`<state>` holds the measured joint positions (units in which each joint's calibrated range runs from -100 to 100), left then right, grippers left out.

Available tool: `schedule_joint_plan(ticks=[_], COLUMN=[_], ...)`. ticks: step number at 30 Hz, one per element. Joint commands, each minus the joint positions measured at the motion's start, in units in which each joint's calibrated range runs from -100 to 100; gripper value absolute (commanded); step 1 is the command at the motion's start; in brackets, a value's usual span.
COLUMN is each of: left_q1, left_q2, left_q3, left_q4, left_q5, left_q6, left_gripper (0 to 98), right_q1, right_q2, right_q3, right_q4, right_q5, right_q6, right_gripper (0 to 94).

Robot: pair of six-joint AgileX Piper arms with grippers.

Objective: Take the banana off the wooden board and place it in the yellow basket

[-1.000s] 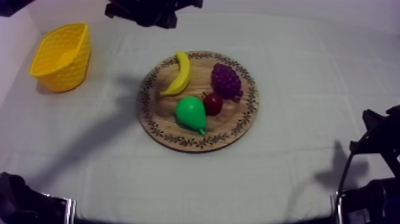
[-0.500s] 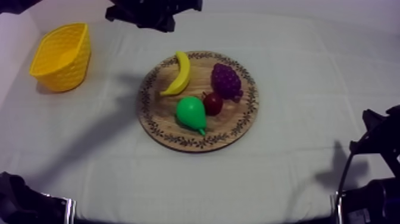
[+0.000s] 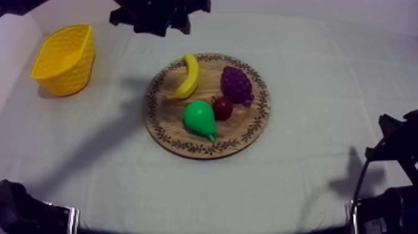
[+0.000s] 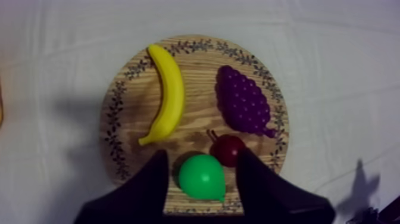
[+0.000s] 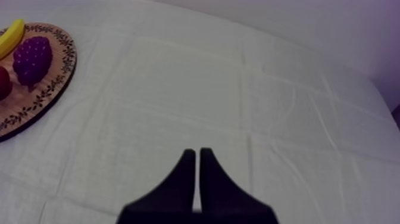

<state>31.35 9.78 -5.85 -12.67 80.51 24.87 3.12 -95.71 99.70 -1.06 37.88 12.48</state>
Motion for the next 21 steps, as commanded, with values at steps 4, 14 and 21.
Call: schedule_joint_plan(ticks=[4, 14, 21], left_q1=[-0.15, -1.39, -2.72], left_q2=[1.14, 5.98, 11.98], left_q3=[-1.8, -5.73, -7.78], left_q4=[0.19, 1.74, 4.03], left_q5=[0.5, 1.01, 1.04], left_q6=[0.07, -0.45, -1.59], left_gripper=[74.5, 78.7, 82.2], right_q1=[0.02, 0.02, 0.02], right_q2=[0.04, 0.04, 0.04], right_q3=[-0.03, -0.03, -0.03], right_q4=[0.01, 0.01, 0.01], right_q5=[0.02, 0.02, 0.02], right_q6=[0.0, 0.0, 0.0], right_gripper=[0.6, 0.6, 0.6])
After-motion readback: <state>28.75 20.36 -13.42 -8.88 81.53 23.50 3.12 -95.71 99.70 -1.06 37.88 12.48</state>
